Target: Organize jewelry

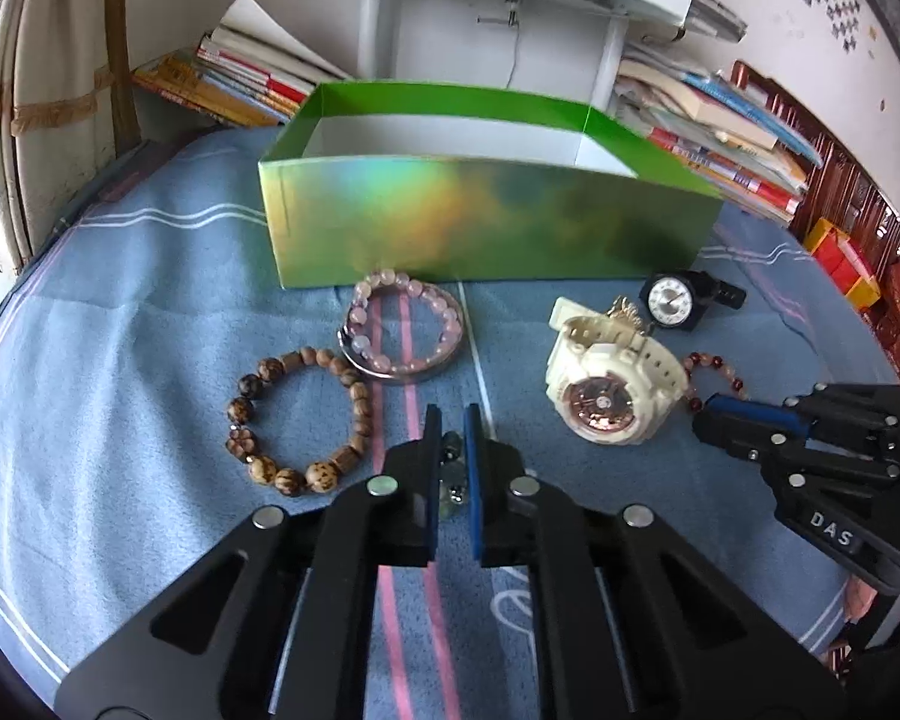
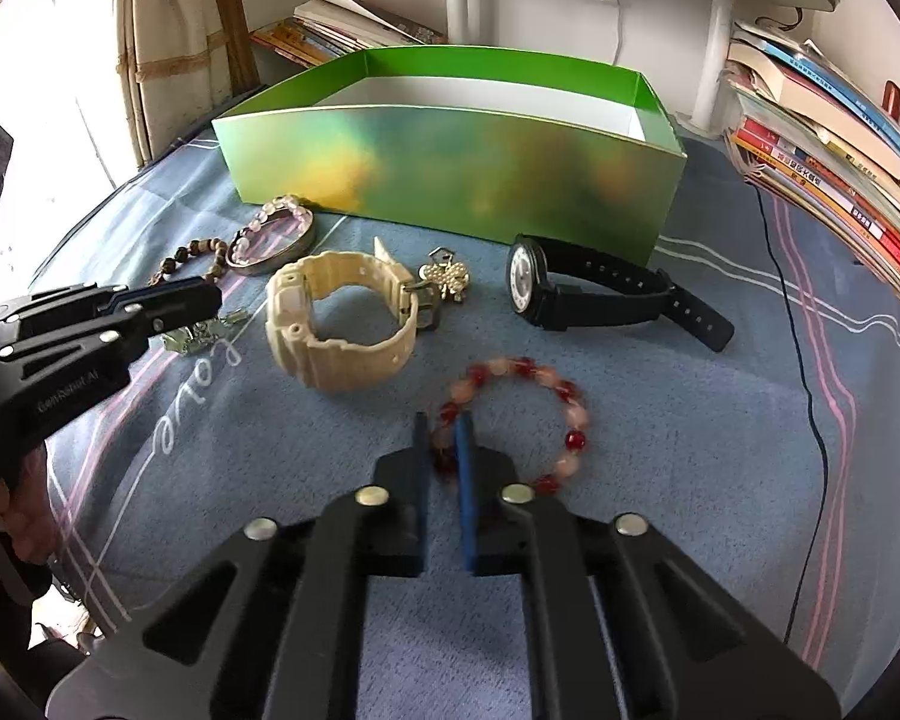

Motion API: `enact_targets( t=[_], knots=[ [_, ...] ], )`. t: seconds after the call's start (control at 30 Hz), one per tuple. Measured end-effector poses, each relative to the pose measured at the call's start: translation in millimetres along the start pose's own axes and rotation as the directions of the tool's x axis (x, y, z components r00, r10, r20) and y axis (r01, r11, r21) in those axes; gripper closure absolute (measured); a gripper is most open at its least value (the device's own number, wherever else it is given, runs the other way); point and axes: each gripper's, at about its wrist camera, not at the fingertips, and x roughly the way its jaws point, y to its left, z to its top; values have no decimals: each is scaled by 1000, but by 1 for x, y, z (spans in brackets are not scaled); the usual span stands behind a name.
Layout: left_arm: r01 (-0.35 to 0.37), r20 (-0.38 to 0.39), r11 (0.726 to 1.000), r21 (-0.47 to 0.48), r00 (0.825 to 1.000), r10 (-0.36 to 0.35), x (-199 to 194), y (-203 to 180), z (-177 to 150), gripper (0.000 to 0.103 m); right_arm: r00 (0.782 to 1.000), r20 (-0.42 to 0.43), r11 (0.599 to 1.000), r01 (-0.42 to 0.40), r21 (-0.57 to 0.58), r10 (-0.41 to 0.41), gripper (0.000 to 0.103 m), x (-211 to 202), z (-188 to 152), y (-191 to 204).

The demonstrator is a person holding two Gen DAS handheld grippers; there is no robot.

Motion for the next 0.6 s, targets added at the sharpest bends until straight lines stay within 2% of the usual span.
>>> enact_targets(
  t=[0.17,0.3,0.53,0.6],
  knots=[
    [19,52,1000,-4,998,-19,-22,7,-4,96,999,49,998,-5,69,1,96,-15,-7,-7],
    [23,90,1000,-10,996,-22,-44,11,-6,96,994,112,993,-28,115,15,96,-42,-13,-10],
    [50,155,999,-13,987,-48,-86,17,-5,96,966,249,977,-121,177,74,96,-95,-27,-7],
    [53,175,999,-9,983,-50,-99,17,-6,96,958,278,975,-122,185,67,96,-106,-30,-3]
  ],
)
